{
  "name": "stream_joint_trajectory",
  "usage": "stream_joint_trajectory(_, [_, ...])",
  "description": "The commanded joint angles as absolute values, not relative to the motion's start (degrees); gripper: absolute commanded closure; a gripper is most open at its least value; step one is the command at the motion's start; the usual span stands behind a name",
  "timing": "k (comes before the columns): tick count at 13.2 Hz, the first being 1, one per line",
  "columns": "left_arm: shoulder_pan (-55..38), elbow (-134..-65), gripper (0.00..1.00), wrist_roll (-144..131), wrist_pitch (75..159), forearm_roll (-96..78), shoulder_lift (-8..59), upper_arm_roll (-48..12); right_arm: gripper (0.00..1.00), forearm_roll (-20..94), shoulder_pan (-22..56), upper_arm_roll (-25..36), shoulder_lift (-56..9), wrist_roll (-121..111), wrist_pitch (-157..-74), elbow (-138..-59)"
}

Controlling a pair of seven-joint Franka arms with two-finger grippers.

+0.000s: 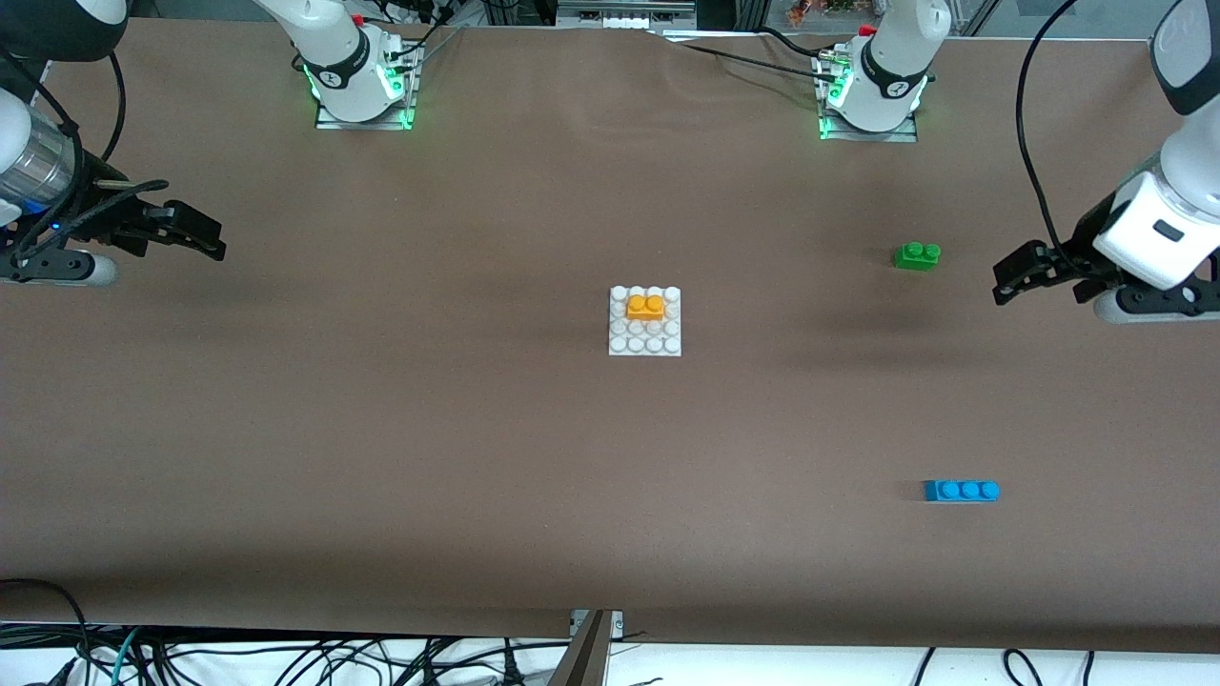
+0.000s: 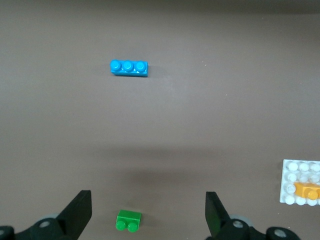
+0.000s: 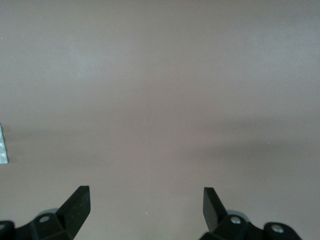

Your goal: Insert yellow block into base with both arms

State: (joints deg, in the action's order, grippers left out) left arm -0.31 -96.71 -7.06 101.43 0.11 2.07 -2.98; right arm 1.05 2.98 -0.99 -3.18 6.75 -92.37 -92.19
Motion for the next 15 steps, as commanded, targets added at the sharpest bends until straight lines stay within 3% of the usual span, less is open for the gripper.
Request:
stream_joint_trajectory(1, [1.1,-103.0,0.0,-8.3,103.1,1.3,-3.4,-5.7,0.0,0.8,2.5,-1.4,-3.3,7.1,-92.0,-91.4])
stream_joint_trajectory(15, [1.4,-99.6,0.0,-7.7,96.5,1.6,-1.3,-6.7,0.0,0.9,2.5,-1.4,-3.4,7.1,-92.2,-91.3])
